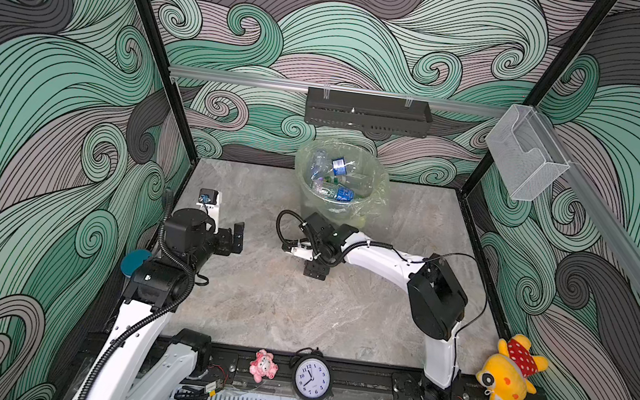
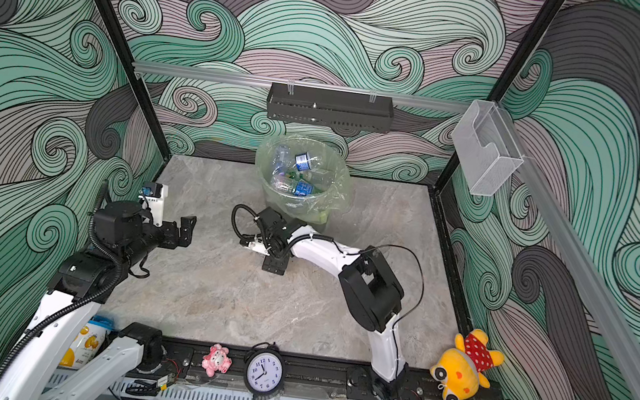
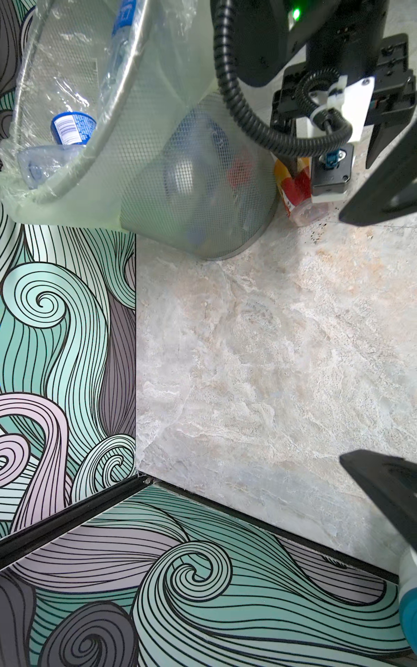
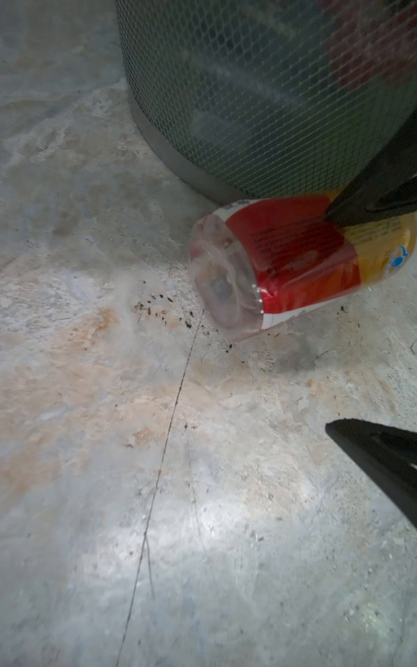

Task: Throw the plastic bottles in the bin
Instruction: Pick up the plastic bottle from the center of the table.

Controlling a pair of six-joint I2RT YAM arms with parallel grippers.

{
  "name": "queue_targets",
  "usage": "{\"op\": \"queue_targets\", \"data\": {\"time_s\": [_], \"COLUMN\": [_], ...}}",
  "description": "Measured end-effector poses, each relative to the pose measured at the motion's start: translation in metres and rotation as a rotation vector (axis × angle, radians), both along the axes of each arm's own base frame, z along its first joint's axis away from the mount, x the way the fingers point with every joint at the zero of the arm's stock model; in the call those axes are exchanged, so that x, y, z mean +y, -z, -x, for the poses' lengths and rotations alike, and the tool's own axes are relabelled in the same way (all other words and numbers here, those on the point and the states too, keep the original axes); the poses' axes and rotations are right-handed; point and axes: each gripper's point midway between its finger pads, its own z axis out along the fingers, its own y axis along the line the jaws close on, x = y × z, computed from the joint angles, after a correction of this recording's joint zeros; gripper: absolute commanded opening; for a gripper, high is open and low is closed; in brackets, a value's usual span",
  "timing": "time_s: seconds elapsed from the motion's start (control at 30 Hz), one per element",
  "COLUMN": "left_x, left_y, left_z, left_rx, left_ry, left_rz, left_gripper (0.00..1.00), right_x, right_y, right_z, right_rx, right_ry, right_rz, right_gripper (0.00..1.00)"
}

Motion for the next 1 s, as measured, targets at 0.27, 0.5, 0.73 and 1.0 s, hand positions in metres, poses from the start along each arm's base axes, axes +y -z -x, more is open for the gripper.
{"op": "queue_targets", "data": {"time_s": [0.27, 0.5, 0.73, 1.0], "left_x": [0.001, 0.002, 0.002, 0.002], "left_y": [0.001, 0.002, 0.002, 0.002], "left_z": [0.002, 0.002, 0.002, 0.002], "left_rx": [0.007, 0.009, 0.008, 0.010], "left_ry": [0.000, -0.001, 0.001, 0.001], "left_rz": [-0.007, -0.014, -0.017, -0.018], "left_gripper": [0.98, 0.98, 0.98, 0.98], "right_x": [0.003, 0.003, 0.004, -0.001], "right_y": [0.006, 0.022, 0.032, 0.039], "right_z": [-0.021, -0.025, -0.021, -0.013], "right_rx": [-0.069, -0.065, -0.033, 0.004], "right_ry": [0.015, 0.024, 0.026, 0.037], "right_rz": [0.034, 0.059, 0.059, 0.055], "right_gripper": [0.87, 0.83, 0.73, 0.65]}}
